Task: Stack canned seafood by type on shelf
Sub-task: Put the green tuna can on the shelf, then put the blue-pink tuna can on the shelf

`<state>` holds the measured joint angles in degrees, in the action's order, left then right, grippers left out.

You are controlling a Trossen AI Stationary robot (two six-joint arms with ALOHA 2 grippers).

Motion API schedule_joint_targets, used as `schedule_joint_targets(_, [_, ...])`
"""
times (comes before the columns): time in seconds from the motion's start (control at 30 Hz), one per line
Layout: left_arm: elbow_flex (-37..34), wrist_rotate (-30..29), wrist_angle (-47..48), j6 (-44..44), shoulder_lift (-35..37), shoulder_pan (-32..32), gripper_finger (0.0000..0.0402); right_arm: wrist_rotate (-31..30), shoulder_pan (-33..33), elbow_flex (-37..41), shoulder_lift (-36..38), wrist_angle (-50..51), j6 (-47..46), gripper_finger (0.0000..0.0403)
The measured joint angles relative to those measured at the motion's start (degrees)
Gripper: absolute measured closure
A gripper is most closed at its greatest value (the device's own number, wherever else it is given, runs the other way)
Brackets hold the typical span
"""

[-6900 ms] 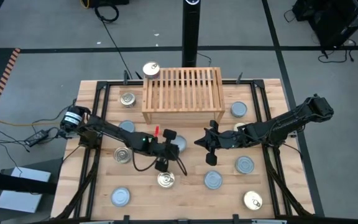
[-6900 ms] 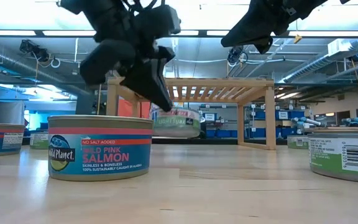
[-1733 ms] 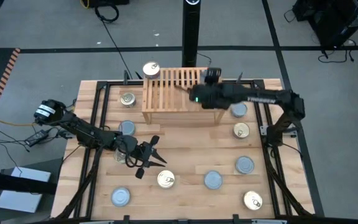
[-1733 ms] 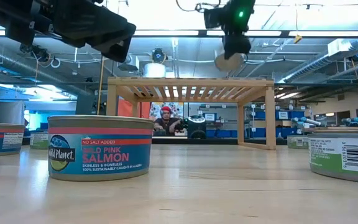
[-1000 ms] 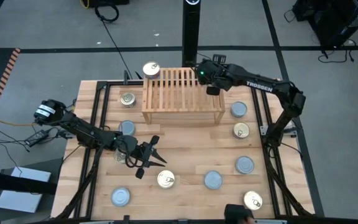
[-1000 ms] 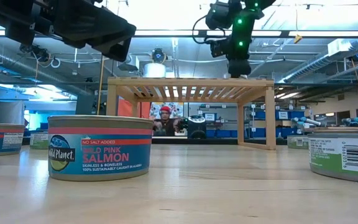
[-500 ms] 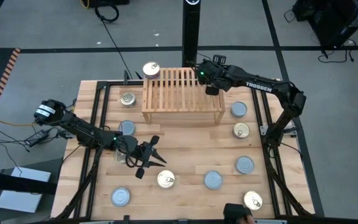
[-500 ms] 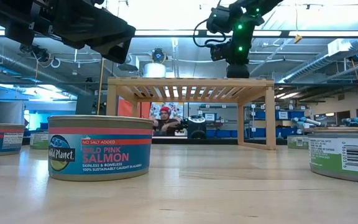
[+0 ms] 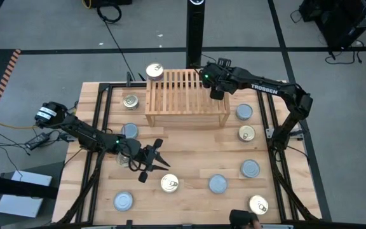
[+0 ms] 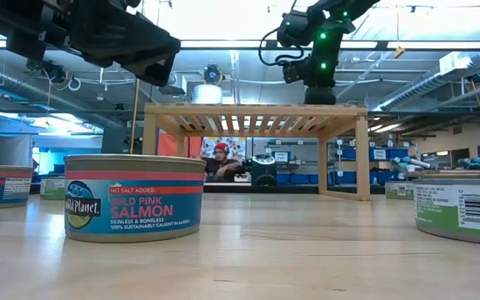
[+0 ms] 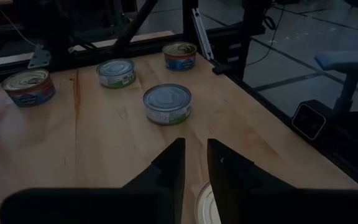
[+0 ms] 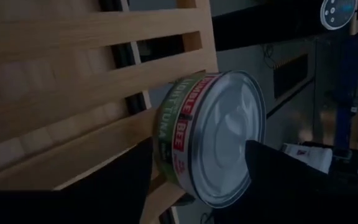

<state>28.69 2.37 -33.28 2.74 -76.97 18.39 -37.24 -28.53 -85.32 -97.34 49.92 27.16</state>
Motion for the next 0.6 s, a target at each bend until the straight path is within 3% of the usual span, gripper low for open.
schedule_joint_targets(0.33, [0.0, 0.0, 1.0, -0.2, 0.0, 0.0, 0.0328, -2.5, 4.3, 0.0, 0.0, 0.1, 0.2, 0.0157])
schedule_joint_targets(0.6, [0.0, -0.3, 2.9, -0.3, 0.0, 0.0, 0.0328, -5.2, 11.3, -0.1, 1.2, 4.1, -5.1, 0.0248])
